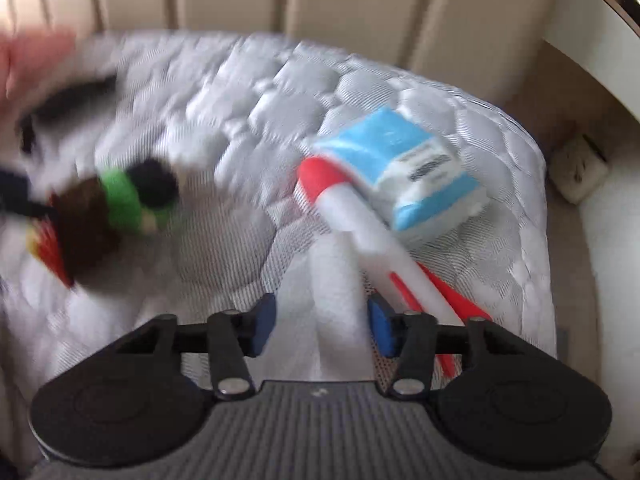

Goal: Clean container
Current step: 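Grasp the knitted doll by its red hat with the left tool, then wipe the knitted doll with the tissue in the right tool while the left tool holds it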

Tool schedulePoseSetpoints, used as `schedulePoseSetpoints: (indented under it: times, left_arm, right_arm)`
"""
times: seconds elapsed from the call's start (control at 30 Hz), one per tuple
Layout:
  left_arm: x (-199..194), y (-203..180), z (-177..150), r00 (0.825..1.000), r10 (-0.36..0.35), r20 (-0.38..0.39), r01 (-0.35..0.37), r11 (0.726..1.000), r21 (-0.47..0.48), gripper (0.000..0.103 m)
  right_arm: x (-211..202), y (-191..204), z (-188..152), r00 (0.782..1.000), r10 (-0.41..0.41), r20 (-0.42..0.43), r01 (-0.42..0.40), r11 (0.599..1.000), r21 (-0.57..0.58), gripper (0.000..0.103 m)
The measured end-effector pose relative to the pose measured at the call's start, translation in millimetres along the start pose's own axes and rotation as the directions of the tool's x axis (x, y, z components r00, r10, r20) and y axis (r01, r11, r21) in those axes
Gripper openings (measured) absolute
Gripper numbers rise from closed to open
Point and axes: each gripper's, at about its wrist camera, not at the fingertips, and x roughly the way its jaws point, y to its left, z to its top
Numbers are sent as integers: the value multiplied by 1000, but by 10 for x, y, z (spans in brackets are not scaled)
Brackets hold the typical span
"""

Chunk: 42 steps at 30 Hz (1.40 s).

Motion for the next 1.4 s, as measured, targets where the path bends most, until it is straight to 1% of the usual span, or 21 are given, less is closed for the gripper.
schedulePoseSetpoints:
  times: [0.07, 0.13, 0.17, 0.23, 0.33, 0.43, 0.53, 0.57, 0.6, 0.67, 0.73, 0.87, 0.93, 1.0, 1.03, 1.1, 1.17, 1.27, 1.33, 1.37, 1.4]
  left_arm:
    - [-16, 145, 22, 1000, -19, -3, 18, 996, -90, 102]
    - [-11, 212, 19, 999, -42, -11, 40, 990, -134, 102]
    - [-8, 214, 19, 999, -46, -14, 44, 990, -136, 102]
    - [-18, 183, 25, 999, -47, -12, 46, 992, -117, 102]
    - [-2, 116, 34, 999, -37, -17, 36, 997, -74, 103]
    - [12, 53, 10, 999, 10, -31, -10, 1000, -17, 103]
    - [24, -57, -59, 997, 63, -39, -60, 996, 66, 103]
    - [40, -93, -75, 997, 56, -44, -52, 995, 85, 103]
    - [56, -128, -91, 998, 48, -50, -43, 994, 103, 103]
    - [92, -176, -104, 998, 40, -57, -33, 992, 125, 103]
    - [132, -202, -110, 998, 28, -64, -19, 991, 136, 103]
    - [208, -280, -125, 996, 6, -87, 8, 985, 170, 103]
    - [209, -365, -149, 997, 24, -77, -7, 976, 219, 103]
    - [202, -433, -173, 997, 40, -70, -21, 965, 260, 103]
    - [204, -457, -190, 996, 49, -71, -27, 960, 279, 103]
    - [220, -511, -255, 993, 76, -94, -42, 945, 325, 103]
    - [240, -559, -343, 987, 95, -130, -41, 929, 368, 103]
    - [276, -642, -539, 974, 77, -214, 17, 913, 409, 103]
    - [270, -687, -668, 967, 80, -241, 32, 903, 429, 103]
    - [262, -702, -720, 966, 90, -244, 28, 897, 441, 103]
    - [261, -711, -752, 964, 101, -246, 21, 894, 449, 103]
  right_arm:
    - [119, 58, -16, 999, -28, -32, 26, 999, -45, 35]
    - [114, 61, -2, 999, -43, -17, 42, 998, -54, 11]
    - [35, 16, 27, 999, -31, 8, 31, 999, -13, 5]
    - [-204, -193, 86, 990, 107, 91, -120, 980, 158, 5]
    - [-454, -435, 202, 927, 315, 206, -369, 866, 338, 5]
    - [-499, -409, 384, 860, 431, 272, -508, 766, 393, 5]
    - [-335, -264, 541, 756, 577, 309, -653, 635, 412, 5]
    - [-265, -192, 593, 742, 598, 303, -669, 625, 402, 5]
    - [-210, -100, 637, 750, 597, 283, -660, 649, 379, 5]
    - [-99, 70, 680, 801, 559, 212, -598, 737, 315, 5]
    - [-36, 149, 645, 838, 523, 157, -546, 794, 268, 5]
    - [28, 71, 598, 922, 374, 100, -387, 898, 209, 5]
    - [40, -22, 577, 946, 309, 95, -323, 919, 228, 5]
    - [14, -118, 557, 952, 287, 108, -306, 914, 267, 5]
    - [-14, -163, 547, 947, 298, 123, -321, 902, 289, 5]
    - [-110, -225, 513, 911, 372, 179, -412, 847, 336, 5]
    - [-221, -257, 467, 850, 466, 244, -526, 766, 369, 5]
    - [-356, -175, 424, 758, 575, 307, -652, 665, 365, 5]
    - [-377, -61, 426, 732, 610, 302, -681, 653, 331, 6]
    - [-376, 10, 423, 739, 611, 284, -674, 670, 312, 6]
    - [-358, 86, 412, 760, 597, 256, -650, 701, 294, 6]
